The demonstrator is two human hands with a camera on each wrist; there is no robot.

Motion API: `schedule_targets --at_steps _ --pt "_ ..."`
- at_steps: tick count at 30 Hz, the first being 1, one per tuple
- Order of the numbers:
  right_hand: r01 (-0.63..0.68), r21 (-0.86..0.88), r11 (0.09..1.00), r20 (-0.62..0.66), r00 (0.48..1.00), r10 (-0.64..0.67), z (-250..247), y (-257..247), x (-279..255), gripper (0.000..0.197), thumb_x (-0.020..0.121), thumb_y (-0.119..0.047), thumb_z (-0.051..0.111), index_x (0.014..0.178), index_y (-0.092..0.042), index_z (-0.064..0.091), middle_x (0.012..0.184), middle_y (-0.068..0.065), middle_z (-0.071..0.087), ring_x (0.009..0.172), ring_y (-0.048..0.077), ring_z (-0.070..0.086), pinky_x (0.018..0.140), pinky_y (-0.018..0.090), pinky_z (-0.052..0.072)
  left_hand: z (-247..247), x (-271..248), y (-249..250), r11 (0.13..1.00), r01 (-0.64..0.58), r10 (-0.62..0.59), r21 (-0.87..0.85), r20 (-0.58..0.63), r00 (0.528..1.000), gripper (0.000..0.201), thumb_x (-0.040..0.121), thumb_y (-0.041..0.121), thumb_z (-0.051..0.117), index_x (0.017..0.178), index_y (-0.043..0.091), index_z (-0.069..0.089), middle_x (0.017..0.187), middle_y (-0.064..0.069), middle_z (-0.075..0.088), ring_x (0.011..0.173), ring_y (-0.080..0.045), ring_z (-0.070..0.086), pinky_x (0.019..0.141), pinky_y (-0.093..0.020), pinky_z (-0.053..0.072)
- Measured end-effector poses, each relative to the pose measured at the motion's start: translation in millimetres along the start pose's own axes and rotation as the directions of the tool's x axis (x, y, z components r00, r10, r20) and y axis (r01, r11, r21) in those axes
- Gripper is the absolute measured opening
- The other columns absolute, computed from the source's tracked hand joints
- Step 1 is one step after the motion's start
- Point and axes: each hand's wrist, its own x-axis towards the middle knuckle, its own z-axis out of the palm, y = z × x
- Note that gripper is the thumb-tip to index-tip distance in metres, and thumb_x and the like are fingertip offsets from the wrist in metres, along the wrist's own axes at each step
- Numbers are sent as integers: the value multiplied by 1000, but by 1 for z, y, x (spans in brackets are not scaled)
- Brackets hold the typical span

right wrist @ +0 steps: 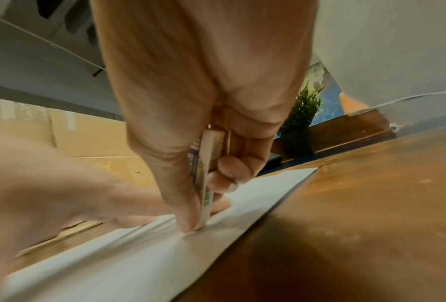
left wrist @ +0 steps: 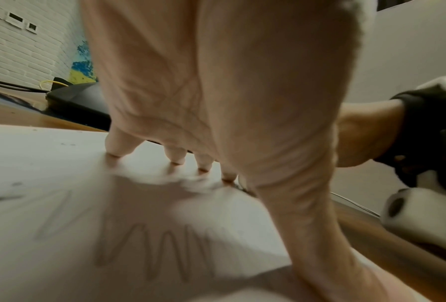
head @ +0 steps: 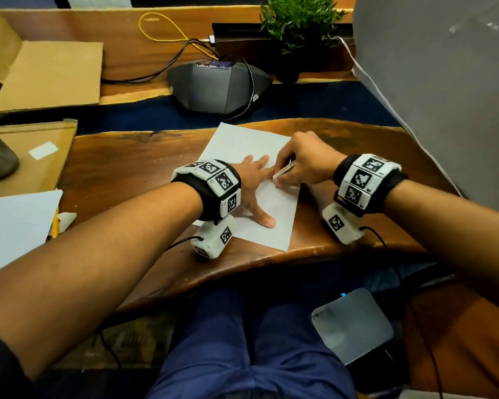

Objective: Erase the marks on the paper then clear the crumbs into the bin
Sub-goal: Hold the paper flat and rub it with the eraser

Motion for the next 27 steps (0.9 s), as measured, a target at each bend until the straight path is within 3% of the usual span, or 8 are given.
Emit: schedule_targets --at_steps 4,7,9,13,16,18,24,27 --pt "40 29 999 208 977 -45 3 -9 -11 16 75 -33 86 87 -25 80 89 -11 74 82 6 65 71 20 54 0 1 -4 1000 -14 14 -18 10 1000 135 54 80 71 153 39 -11 162 6 -21 150 -26 -15 118 -59 9" --pt "-37 39 999 18 999 36 -1 -1 -4 17 75 -32 86 89 -23 81 88 -5 76 80 8 65 66 19 52 1 0 -2 1000 -16 16 -3 1 1000 135 55 79 71 153 40 -13 162 7 -20 150 -25 -14 118 -59 10" --pt "-24 33 999 -20 1000 24 0 0 -4 17 76 -31 86 89 -21 81 87 -4 76 79 9 66 63 18 50 3 0 -2 1000 -12 12 3 -10 1000 135 54 81 70 153 41 -12 163 7 -19 150 -25 -13 118 -59 11" --pt "-21 -16 1000 282 959 25 -3 -11 -15 18 75 -34 86 90 -25 80 89 -12 73 84 7 65 70 22 53 2 3 -5 1000 -24 24 16 0 1000 136 53 83 68 153 38 -13 162 6 -22 150 -26 -15 117 -59 9" --pt "-75 8 997 130 989 73 -14 -2 -4 19 79 -34 83 94 -21 79 91 -6 74 85 12 67 66 21 51 3 4 -6 1000 -30 30 6 7 1000 135 54 82 68 152 40 -15 161 8 -23 150 -25 -16 116 -60 8" --pt "-104 -5 995 13 995 104 -17 6 9 20 81 -33 81 95 -18 78 95 -2 73 91 16 66 73 27 55 4 2 -8 1000 -27 27 16 -8 1000 135 52 85 66 151 43 -16 161 9 -23 150 -25 -16 116 -61 7" --pt "-146 -79 986 -19 989 145 -4 20 29 25 81 -36 81 98 -18 78 110 2 72 106 21 64 87 34 52 -8 1 -16 998 -20 20 68 12 1000 132 61 80 67 154 35 -14 162 6 -22 150 -23 -14 119 -58 4" --pt "-153 -44 987 -9 988 153 -8 24 33 20 81 -35 81 93 -19 78 113 2 73 108 21 65 92 37 54 0 -4 -14 994 -87 86 72 6 996 134 64 80 64 154 25 -18 162 3 -23 150 -18 -16 121 -50 -6"
